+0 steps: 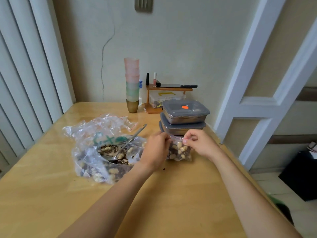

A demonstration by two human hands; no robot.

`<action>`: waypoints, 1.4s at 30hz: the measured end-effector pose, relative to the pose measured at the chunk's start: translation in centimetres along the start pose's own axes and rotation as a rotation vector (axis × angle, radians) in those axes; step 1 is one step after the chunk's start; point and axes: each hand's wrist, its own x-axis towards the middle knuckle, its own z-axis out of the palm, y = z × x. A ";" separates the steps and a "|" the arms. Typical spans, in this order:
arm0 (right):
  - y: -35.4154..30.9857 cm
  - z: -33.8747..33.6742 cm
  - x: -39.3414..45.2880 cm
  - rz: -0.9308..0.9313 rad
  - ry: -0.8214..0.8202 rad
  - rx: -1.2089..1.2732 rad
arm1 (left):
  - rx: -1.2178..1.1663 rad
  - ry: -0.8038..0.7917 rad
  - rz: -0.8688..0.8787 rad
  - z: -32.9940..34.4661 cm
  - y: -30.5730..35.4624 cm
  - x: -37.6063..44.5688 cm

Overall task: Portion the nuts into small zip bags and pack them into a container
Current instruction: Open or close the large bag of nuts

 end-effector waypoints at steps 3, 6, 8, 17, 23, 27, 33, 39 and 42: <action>1.5 -0.1 0.6 0.085 0.137 -0.065 | -0.003 0.027 -0.007 0.2 -0.4 -0.4; 2.4 0.4 0.9 0.117 0.200 -0.054 | 0.015 -0.015 -0.003 0.4 -1.0 -0.5; 2.2 1.1 1.0 0.122 0.217 -0.021 | 0.010 -0.034 -0.009 0.4 -1.4 -0.6; -1.4 3.2 0.2 0.165 0.474 -0.343 | -0.051 0.046 -0.015 -2.0 -2.4 -0.8; -7.7 6.4 0.0 -0.055 0.537 -0.339 | -0.008 0.216 -0.089 -6.4 -5.7 -1.6; -10.9 11.2 2.4 -0.159 0.320 -0.278 | 0.321 0.406 -0.262 -10.6 -11.0 -2.0; -13.0 16.5 5.9 0.033 0.110 -0.375 | 0.363 0.329 -0.543 -16.8 -20.3 -2.8; -14.0 18.9 7.9 0.099 0.063 -0.418 | 0.317 0.089 -0.560 -17.6 -24.5 -3.2; -14.8 19.6 8.2 0.085 0.118 -0.364 | 0.247 0.276 -0.528 -17.6 -24.5 -3.2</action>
